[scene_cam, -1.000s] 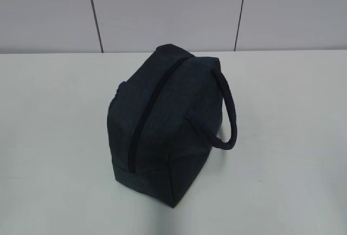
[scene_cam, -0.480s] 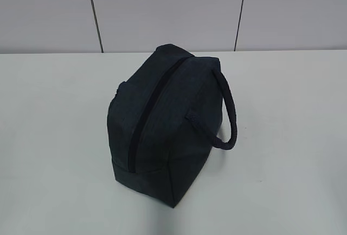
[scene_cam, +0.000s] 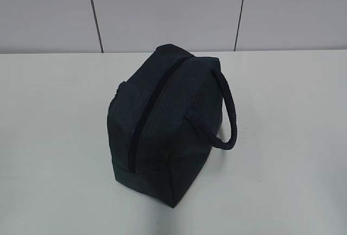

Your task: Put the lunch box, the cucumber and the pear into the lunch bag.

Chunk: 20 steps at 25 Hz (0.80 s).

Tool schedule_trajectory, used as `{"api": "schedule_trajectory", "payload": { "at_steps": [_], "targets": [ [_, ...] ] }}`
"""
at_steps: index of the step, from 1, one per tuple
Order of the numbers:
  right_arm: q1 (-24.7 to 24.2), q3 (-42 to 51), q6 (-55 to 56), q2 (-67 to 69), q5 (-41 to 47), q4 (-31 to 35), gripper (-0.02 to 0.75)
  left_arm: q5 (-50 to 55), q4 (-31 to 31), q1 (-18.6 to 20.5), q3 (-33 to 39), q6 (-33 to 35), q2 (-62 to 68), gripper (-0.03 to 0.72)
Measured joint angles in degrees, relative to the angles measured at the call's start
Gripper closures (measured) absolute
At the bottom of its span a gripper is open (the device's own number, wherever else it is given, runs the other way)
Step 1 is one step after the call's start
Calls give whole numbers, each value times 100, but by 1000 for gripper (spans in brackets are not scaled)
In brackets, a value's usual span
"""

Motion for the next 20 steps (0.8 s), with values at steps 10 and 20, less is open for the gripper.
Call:
{"api": "schedule_trajectory", "payload": {
  "at_steps": [10, 20],
  "targets": [
    [0, 0, 0, 0, 0, 0, 294, 0, 0, 0, 0, 0, 0, 447],
    [0, 0, 0, 0, 0, 0, 294, 0, 0, 0, 0, 0, 0, 447]
  ]
}}
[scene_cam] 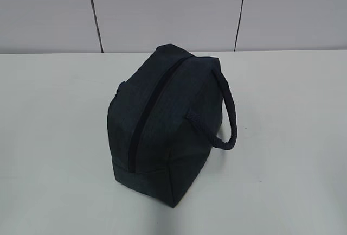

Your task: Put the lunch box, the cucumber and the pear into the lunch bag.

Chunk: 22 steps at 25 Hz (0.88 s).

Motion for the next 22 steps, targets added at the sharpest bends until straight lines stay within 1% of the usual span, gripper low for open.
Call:
{"api": "schedule_trajectory", "payload": {
  "at_steps": [22],
  "targets": [
    [0, 0, 0, 0, 0, 0, 294, 0, 0, 0, 0, 0, 0, 447]
  ]
}}
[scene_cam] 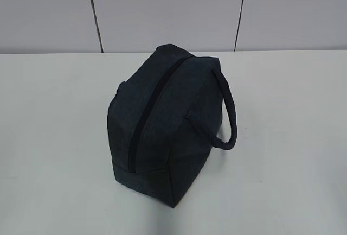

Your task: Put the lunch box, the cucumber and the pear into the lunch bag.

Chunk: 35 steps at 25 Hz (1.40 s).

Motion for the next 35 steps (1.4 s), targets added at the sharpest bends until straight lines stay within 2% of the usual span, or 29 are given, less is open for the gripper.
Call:
{"api": "schedule_trajectory", "payload": {
  "at_steps": [35],
  "targets": [
    [0, 0, 0, 0, 0, 0, 294, 0, 0, 0, 0, 0, 0, 447]
  ]
}}
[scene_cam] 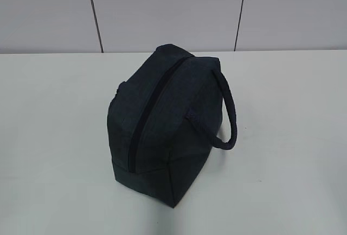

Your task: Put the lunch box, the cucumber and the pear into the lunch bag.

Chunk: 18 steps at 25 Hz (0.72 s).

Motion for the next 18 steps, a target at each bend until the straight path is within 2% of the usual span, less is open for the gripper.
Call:
{"api": "schedule_trajectory", "payload": {
  "at_steps": [18],
  "targets": [
    [0, 0, 0, 0, 0, 0, 294, 0, 0, 0, 0, 0, 0, 447]
  ]
}}
